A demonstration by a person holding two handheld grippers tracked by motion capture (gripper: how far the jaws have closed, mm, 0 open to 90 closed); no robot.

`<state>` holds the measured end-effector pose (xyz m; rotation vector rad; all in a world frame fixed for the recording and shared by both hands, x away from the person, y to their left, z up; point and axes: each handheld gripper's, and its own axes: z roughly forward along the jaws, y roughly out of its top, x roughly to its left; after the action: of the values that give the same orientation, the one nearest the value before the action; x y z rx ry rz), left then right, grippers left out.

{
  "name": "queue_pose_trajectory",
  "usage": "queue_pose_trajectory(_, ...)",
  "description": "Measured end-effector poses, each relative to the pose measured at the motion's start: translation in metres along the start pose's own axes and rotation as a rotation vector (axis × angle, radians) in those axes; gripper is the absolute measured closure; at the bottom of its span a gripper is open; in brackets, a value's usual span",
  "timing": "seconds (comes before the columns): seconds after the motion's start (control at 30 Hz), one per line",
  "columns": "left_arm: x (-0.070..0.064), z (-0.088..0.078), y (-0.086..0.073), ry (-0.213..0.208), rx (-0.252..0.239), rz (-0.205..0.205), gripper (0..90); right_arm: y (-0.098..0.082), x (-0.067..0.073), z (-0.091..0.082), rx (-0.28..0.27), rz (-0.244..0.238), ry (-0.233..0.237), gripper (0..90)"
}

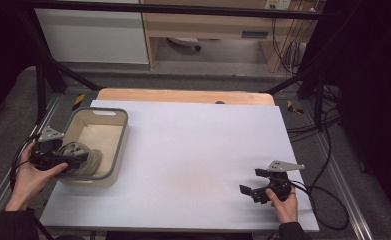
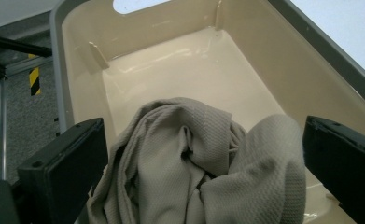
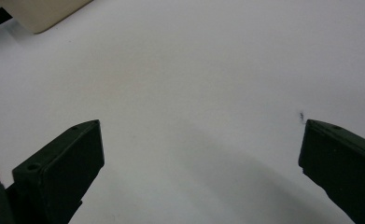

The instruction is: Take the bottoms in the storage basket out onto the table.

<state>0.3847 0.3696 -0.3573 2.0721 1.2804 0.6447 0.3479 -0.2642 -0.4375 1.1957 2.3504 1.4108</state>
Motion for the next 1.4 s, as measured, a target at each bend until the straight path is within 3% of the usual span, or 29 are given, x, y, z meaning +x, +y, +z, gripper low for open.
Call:
queue_pose_trajectory(0.27, 0.0, 0.009, -0.004, 0.03, 0.05, 0.002, 2.8, 0.0, 0.0, 0.0, -0.001, 0.0, 0.001, 0.5)
queue_pose_trajectory(0.43, -0.002, 0.014, -0.006, 0.049, 0.08, 0.025, 4.6, 0.0, 0.0, 0.0, -0.002, 0.0, 0.0, 0.5)
queue_pose_trajectory(0.7, -0.001, 0.02, -0.008, 0.054, 0.106, 0.008, 10.3, 0.0, 0.0, 0.001, 0.0, 0.002, 0.0, 0.5)
queue_pose_trajectory(1.4, -0.003, 0.023, -0.008, 0.078, 0.164, 0.01, 38.8, 0.0, 0.0, 0.001, 0.002, 0.002, 0.001, 0.5)
